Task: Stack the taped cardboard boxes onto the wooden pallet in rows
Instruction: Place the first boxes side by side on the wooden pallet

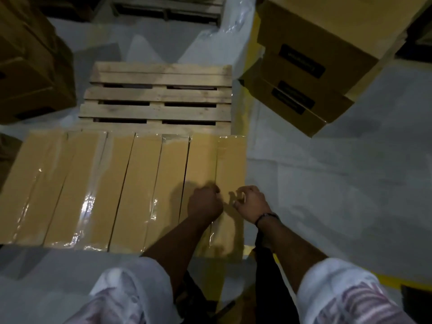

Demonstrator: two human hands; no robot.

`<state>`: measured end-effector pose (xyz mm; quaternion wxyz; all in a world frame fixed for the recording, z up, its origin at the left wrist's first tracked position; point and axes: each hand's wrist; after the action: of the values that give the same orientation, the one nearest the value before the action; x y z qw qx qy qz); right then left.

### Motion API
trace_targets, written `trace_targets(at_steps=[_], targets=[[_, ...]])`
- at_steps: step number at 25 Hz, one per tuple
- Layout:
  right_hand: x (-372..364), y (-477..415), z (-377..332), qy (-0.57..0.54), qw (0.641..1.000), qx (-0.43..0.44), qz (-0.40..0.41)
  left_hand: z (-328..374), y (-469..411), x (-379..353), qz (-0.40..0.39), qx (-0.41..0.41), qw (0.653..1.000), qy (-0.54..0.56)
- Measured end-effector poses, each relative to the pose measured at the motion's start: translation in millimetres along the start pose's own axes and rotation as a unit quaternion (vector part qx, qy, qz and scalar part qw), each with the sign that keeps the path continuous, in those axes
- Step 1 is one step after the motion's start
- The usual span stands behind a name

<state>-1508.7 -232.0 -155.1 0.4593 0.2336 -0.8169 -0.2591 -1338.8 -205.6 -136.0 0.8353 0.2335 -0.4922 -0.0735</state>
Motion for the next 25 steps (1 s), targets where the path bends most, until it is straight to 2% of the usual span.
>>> trace_targets(at_steps=[4,7,10,13,16,22,25], targets=[[25.0,-115.7,38.0,-0.019,1.000,0.015,-0.021,16.7,-73.6,-46.9,-0.047,0.064,0.997,0.003],[39.9,-206.7,47.4,-0.018,0.999,0.037,-0.035,23.6,-119.5,-87.2,-0.051,0.084,0.995,-0.007],[37.2,-254.8,42.2,-0.010,0.996,0.060,-0.062,38.8,-139.3,-101.8,-0.066,0.106,0.992,-0.008],[18.8,-261.7,30.7,0.050,0.988,0.091,-0.118,45.9,-137.0,-109.6,-0.074,0.122,0.990,-0.003],[5.8,-253.3,24.9,0.104,0.969,0.135,-0.178,39.3,-118.9,-122.1,-0.120,0.133,0.984,-0.023],[32.4,-243.9,18.5,0.152,0.955,0.154,-0.203,37.1,-81.1,-126.8,-0.134,0.209,0.967,0.053],[51.6,-216.2,12.8,0.195,0.946,0.181,-0.184,50.7,-65.2,-107.8,-0.074,0.259,0.958,0.100]])
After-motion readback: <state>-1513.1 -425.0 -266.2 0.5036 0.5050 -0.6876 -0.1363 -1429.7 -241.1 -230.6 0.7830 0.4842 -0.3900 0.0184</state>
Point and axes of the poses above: each hand's wrist, its own y-axis away from the middle knuckle, its own x-axis out of the back of the hand, z = x × y, and after that the axes turned 2 degrees about -x, right-handed
